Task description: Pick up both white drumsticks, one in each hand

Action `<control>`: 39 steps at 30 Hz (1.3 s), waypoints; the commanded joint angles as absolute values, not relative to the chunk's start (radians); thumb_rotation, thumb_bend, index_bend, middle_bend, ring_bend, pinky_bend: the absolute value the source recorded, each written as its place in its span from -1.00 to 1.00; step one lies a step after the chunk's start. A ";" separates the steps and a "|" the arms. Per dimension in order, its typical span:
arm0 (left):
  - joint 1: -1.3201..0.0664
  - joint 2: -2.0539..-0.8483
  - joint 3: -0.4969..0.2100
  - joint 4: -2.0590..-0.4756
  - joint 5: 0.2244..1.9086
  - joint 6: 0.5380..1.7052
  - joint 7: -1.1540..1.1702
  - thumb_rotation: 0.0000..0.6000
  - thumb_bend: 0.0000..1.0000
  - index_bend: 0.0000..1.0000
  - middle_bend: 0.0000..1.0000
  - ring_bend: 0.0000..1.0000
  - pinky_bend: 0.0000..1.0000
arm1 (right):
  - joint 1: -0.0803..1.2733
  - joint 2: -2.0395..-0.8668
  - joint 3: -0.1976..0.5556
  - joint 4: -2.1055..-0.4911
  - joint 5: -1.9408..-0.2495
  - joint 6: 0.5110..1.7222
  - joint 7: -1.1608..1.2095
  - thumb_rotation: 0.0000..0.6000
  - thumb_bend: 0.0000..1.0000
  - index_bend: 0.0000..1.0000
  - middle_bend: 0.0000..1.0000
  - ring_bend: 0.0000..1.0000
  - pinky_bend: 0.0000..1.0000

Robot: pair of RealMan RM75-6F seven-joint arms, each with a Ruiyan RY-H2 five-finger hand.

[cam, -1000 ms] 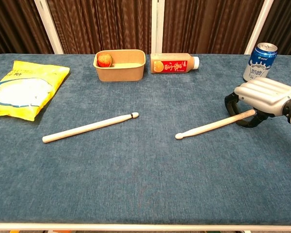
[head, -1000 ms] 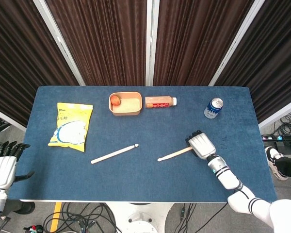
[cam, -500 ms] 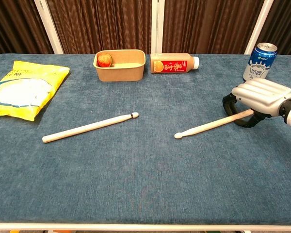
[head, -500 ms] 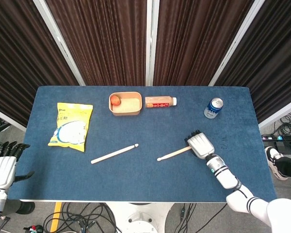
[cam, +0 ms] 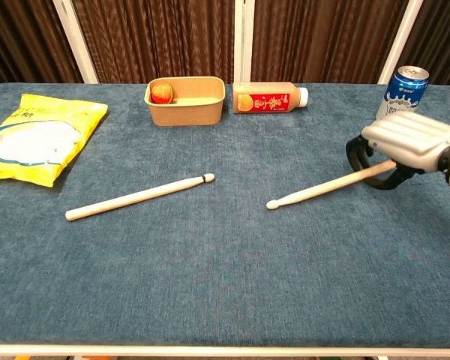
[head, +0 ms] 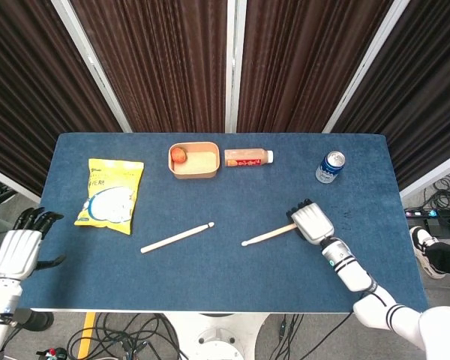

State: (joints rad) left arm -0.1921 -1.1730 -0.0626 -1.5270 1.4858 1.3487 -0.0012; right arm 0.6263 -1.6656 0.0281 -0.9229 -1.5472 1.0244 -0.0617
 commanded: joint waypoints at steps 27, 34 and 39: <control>-0.574 -1.684 -0.191 -1.429 1.105 0.996 0.482 1.00 -0.67 -0.18 -0.06 0.20 0.48 | 0.440 -1.277 0.136 -1.335 -1.493 1.342 0.148 1.00 0.52 0.38 0.24 -0.11 -0.25; -0.600 -1.750 -0.181 -1.338 1.035 1.002 0.563 1.00 -0.65 -0.18 -0.04 0.22 0.50 | 0.442 -1.281 0.132 -1.328 -1.503 1.332 0.154 1.00 0.52 0.38 0.24 -0.11 -0.25; -0.586 -1.725 -0.170 -1.421 1.006 1.044 0.603 1.00 -0.65 -0.18 -0.01 0.24 0.55 | 0.444 -1.289 0.129 -1.319 -1.506 1.322 0.156 1.00 0.52 0.38 0.24 -0.11 -0.25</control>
State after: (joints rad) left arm -0.5925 -1.7379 -0.1778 -1.3778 1.0161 1.0176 0.5794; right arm 0.4437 -1.2886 0.1300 -1.3195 -1.5051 1.3232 0.1557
